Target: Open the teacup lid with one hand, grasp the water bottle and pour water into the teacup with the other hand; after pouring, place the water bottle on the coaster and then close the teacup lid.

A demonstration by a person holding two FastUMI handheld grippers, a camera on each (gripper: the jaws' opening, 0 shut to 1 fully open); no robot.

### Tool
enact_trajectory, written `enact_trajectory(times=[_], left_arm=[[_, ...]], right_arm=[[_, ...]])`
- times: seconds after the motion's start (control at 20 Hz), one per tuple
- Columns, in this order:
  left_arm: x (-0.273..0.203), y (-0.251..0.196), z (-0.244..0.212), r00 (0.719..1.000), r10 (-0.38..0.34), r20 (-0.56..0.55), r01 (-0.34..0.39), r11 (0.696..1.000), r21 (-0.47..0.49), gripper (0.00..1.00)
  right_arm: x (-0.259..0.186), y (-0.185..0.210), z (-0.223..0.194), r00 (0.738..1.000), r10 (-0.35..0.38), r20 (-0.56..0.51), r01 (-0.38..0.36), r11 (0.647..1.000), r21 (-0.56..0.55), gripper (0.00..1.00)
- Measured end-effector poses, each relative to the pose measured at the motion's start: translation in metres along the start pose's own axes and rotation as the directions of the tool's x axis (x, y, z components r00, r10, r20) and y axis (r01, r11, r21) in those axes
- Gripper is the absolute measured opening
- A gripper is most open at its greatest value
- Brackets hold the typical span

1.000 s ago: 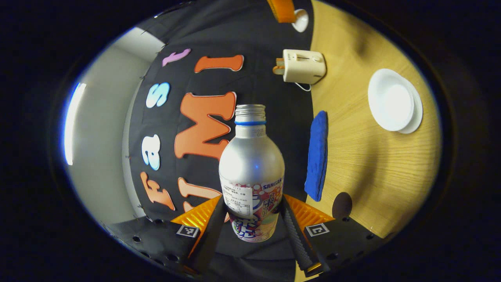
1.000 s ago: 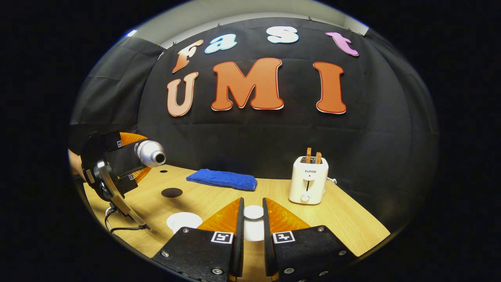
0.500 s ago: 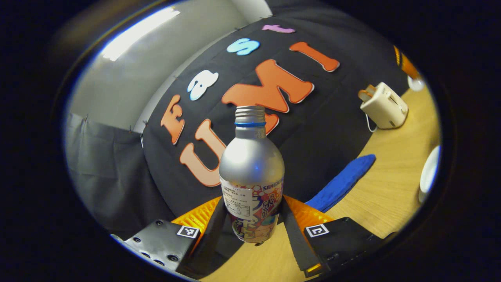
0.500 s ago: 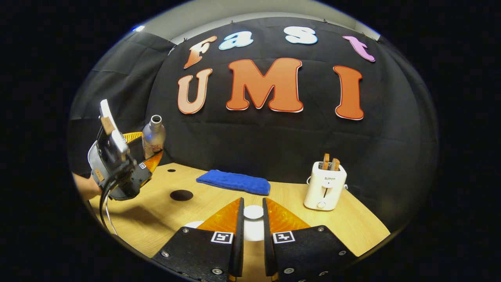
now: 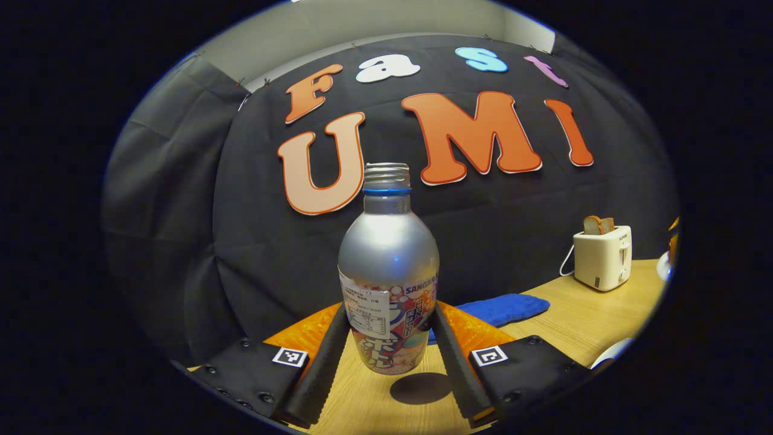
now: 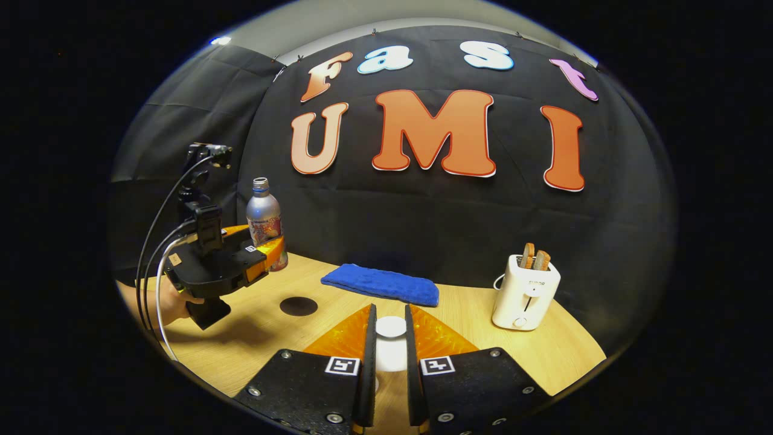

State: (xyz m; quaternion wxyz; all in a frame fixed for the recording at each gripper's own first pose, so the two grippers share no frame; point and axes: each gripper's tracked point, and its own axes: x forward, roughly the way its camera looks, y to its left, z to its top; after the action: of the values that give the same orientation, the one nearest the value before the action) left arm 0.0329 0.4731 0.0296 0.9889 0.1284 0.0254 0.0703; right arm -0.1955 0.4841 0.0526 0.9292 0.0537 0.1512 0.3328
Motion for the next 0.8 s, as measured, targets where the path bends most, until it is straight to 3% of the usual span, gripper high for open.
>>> enact_trajectory(times=[0.5,0.75,0.8], left_arm=[[0.016,-0.01,-0.064,0.981,-0.103,-0.163,0.069,0.977,-0.201,0.8],[0.027,-0.018,-0.094,0.961,-0.132,-0.242,0.082,0.975,-0.204,0.87],[0.029,-0.017,-0.097,0.959,-0.135,-0.25,0.085,0.976,-0.202,0.84]], right_arm=[[0.004,0.005,-0.016,0.999,0.003,-0.04,-0.002,1.0,0.017,0.23],[0.005,0.01,-0.02,0.999,0.012,-0.05,-0.011,1.0,0.023,0.23],[0.005,0.012,-0.021,0.999,0.017,-0.051,-0.015,1.0,0.024,0.23]])
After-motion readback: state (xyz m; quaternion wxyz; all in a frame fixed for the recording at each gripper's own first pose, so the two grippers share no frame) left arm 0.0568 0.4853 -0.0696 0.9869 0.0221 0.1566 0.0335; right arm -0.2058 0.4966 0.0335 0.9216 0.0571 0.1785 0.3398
